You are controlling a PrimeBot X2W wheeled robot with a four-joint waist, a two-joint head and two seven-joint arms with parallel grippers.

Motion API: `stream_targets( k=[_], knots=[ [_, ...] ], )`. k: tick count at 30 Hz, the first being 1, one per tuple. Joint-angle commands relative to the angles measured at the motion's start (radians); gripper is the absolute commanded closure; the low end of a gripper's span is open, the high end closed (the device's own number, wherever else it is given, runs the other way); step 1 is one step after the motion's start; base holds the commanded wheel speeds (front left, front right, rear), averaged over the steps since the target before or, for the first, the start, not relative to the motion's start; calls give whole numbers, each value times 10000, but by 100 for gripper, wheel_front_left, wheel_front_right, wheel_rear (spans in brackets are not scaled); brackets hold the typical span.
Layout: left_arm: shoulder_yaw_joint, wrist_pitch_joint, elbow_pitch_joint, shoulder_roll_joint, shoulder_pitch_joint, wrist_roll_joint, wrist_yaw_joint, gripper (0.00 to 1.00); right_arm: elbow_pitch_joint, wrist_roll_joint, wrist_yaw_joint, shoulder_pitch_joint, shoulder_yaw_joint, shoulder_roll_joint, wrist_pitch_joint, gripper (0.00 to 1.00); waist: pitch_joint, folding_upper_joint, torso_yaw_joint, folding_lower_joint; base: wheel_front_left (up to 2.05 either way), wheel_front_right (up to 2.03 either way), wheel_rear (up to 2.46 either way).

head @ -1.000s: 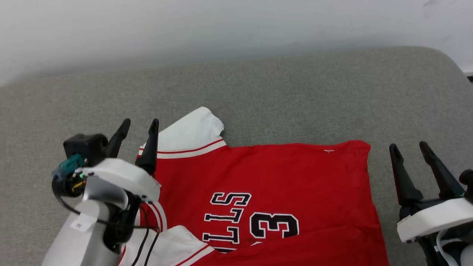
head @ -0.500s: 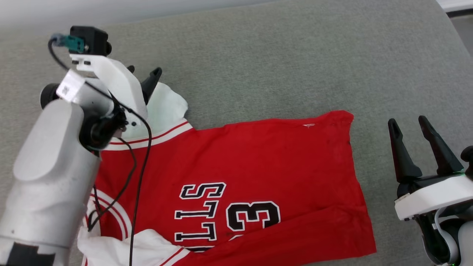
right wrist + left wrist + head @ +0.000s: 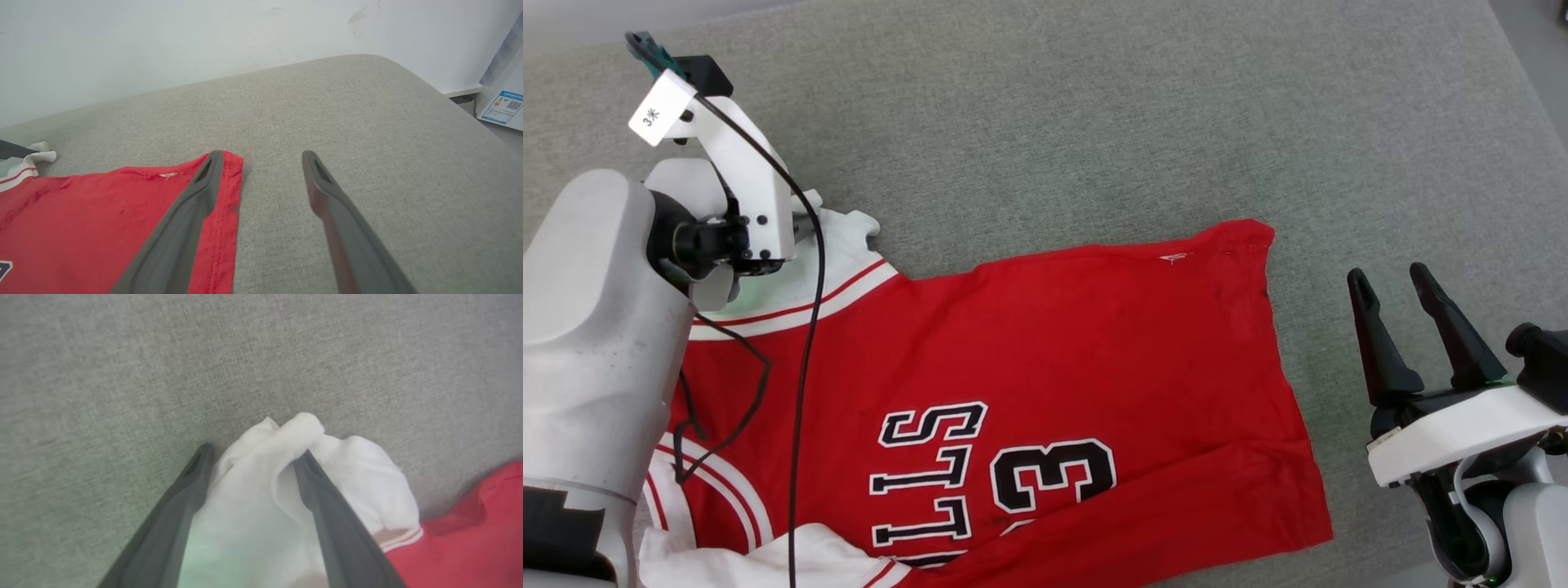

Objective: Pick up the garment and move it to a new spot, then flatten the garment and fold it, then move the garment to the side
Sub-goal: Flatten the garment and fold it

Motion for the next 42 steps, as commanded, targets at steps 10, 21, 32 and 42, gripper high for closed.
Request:
stream_targets(
  k=[10,21,32,42],
  knots=[
    [-384,716,829,-476,1202,-297,107,100,460,610,-8,-201,11,-109,164,0,17,0,-74,-1,0,0,0],
    [-112,-1916,169,-336,737,43,-505,100,2013,1722,-8,-984,159,-1107,1959,0,-895,0,526,-1,0,0,0],
    [-397,-3592,-747,-740,367,293,-1072,100,3811,2553,-6,-3294,1802,-2448,4372,0,-845,0,1616,-1,0,0,0],
    [-537,-3813,-1434,-943,105,275,-1103,100,5753,2970,-8,-4917,3526,-3102,6519,0,-183,0,2189,-1,0,0,0]
  ],
)
